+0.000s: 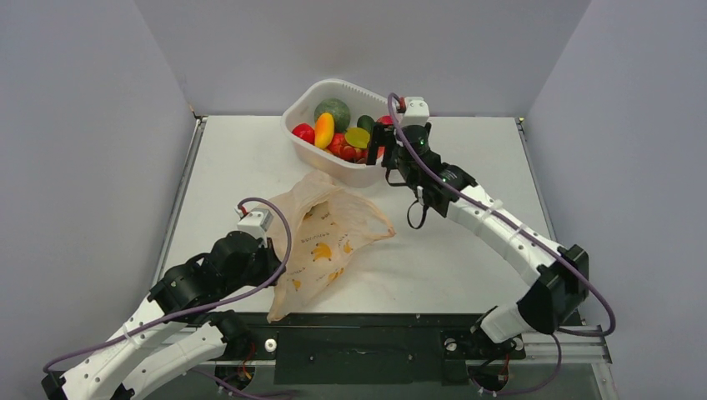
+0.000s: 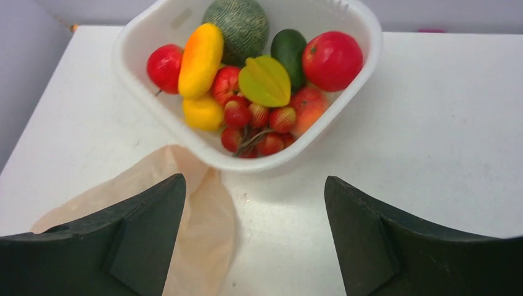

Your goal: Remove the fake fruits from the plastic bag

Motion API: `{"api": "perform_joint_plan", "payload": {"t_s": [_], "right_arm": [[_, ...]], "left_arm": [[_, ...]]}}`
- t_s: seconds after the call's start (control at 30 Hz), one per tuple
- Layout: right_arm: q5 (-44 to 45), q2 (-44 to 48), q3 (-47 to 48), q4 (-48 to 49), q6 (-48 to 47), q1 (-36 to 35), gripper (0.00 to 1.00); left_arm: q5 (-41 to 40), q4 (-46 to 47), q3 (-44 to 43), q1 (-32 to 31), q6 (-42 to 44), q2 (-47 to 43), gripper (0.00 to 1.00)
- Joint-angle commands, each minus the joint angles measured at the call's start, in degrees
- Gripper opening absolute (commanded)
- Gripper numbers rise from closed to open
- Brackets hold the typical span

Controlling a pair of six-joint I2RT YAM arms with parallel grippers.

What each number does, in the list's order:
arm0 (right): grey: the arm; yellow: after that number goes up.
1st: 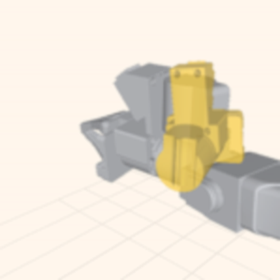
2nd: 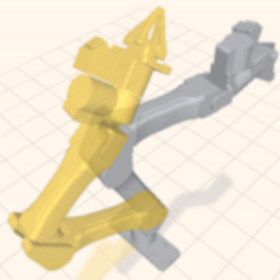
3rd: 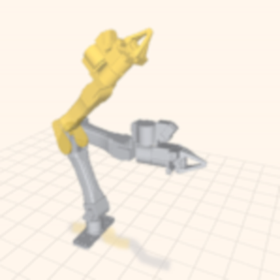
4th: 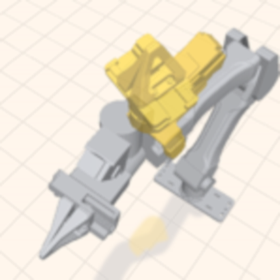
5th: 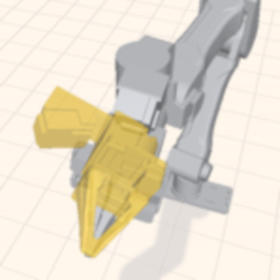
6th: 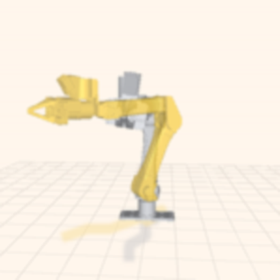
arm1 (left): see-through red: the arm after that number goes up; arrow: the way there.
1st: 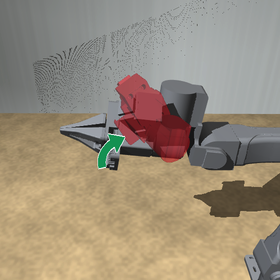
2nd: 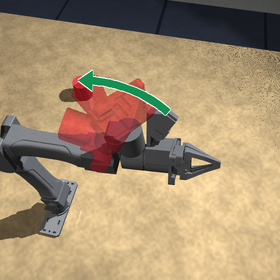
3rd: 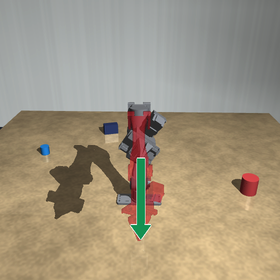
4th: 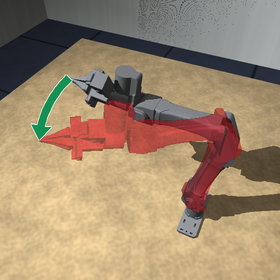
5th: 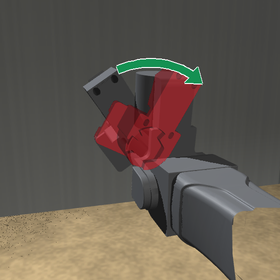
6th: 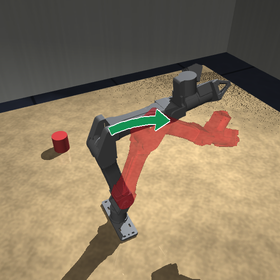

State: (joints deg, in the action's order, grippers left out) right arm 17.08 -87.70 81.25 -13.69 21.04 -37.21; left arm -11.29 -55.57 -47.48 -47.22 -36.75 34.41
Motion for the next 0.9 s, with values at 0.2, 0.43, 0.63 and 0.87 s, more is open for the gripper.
{"api": "perform_joint_plan", "payload": {"t_s": [0.2,0.43,0.63,0.87], "right_arm": [[-5.21,20.01,-21.94,7.25,10.1,-14.6,0.71],[6.56,19.01,-33.48,22.28,16.12,-27.71,0.65],[7.42,10.28,-34.37,29.81,20.25,-27.79,0.54],[2.2,-3.42,-29.47,38.19,20.92,-23.13,0.52]], "left_arm": [[2.14,4.37,-2.17,0.4,-1.29,1.08,0.0],[10.65,15.48,-5.19,0.32,-9.14,4.4,0.0],[15.6,17.38,-4.8,0.3,-11.77,5.18,0.0],[8.88,6.93,-3.97,0.33,-10.45,0.9,0.0]]}}
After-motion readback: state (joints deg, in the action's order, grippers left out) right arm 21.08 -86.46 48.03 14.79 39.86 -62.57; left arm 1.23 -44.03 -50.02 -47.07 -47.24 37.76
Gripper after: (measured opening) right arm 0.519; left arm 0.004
